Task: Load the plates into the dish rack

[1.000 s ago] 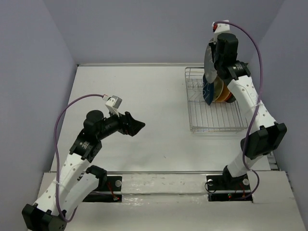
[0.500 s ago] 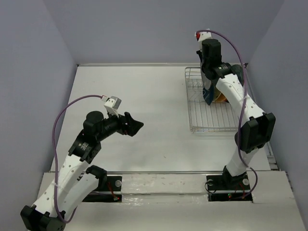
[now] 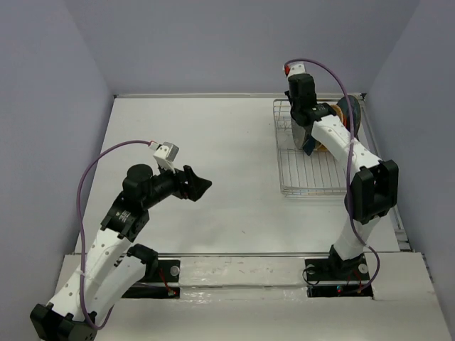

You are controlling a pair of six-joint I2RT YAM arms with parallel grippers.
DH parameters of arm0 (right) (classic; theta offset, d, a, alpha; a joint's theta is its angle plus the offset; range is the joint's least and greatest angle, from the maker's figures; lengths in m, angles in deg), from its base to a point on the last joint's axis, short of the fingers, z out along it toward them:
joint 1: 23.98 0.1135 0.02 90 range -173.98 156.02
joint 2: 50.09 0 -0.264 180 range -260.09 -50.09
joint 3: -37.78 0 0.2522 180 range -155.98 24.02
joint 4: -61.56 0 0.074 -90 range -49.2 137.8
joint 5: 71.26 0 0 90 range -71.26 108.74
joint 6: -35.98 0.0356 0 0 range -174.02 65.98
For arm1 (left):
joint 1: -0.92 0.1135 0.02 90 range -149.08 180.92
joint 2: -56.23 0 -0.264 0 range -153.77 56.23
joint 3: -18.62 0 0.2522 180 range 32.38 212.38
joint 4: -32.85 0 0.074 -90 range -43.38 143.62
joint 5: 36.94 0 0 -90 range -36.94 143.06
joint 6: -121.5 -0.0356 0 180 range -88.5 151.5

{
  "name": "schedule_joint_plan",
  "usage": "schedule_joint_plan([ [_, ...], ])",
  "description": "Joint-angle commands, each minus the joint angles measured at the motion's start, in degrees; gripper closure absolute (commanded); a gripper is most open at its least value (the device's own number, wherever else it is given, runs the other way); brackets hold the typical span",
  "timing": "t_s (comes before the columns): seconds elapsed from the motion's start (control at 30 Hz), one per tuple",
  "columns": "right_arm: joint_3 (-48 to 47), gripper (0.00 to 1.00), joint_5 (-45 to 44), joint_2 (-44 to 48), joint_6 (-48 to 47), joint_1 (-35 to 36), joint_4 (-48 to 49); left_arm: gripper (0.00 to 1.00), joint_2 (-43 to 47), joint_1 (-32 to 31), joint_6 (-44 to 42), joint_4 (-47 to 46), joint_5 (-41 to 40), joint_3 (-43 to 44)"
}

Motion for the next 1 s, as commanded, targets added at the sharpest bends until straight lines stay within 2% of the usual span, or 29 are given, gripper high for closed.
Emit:
schedule_joint_plan([
  [0.0, 1.89, 0.93, -2.26, 2.63, 4.49, 0.03, 7.32, 0.01, 1.00, -0.29, -0.96, -1.36, -0.24, 2.45],
  [0.33, 9.89, 0.93, -2.44, 4.30, 18.19, -0.67, 8.29, 0.01, 1.35, -0.29, -0.97, -1.27, -0.50, 2.27],
  [0.37, 11.11, 0.90, -2.61, 4.82, 18.90, -1.28, 8.55, 0.01, 1.44, -0.29, -0.97, -1.27, -0.50, 2.27],
  [0.4, 11.47, 0.73, -3.31, 5.26, 19.78, -1.29, 8.73, 0.01, 1.44, -0.21, -0.97, -1.18, -0.59, 2.27],
  [0.43, 11.56, 0.48, -3.58, 6.22, 19.88, -1.29, 8.82, 0.01, 1.53, -0.21, -0.97, -1.18, -0.77, 2.27],
  [0.47, 11.48, 0.33, -3.58, 6.67, 19.88, -1.29, 8.47, 0.01, 1.44, -0.21, -0.97, -1.18, -0.94, 2.27],
  [0.53, 10.78, 0.15, -3.23, 8.34, 20.57, -1.29, 7.07, 0.01, 1.18, -0.12, -0.88, -1.27, -1.21, 2.27],
  [0.6, 9.81, 0.03, -1.83, 10.01, 21.54, -1.29, 4.70, 0.01, 0.83, 0.14, -0.97, -1.27, -1.21, 2.27],
  [0.8, 12.70, 0.00, 9.50, 22.12, 28.83, -1.29, 0.38, 0.01, 1.17, 0.76, -0.79, -0.83, -2.52, 1.74],
  [0.87, 17.52, 0.00, 15.63, 26.69, 32.61, -1.29, 0.20, 0.01, 1.61, 0.67, -0.70, -0.48, -3.75, 1.57],
  [0.9, 19.63, 0.00, 15.67, 29.24, 33.93, -1.29, 0.20, 0.01, 1.88, 0.67, -0.70, -0.39, -4.10, 1.57],
  [0.97, 26.55, 0.00, 20.23, 37.32, 37.44, -1.29, 0.38, 0.01, 2.49, 0.67, -0.44, -0.21, -5.77, 1.57],
])
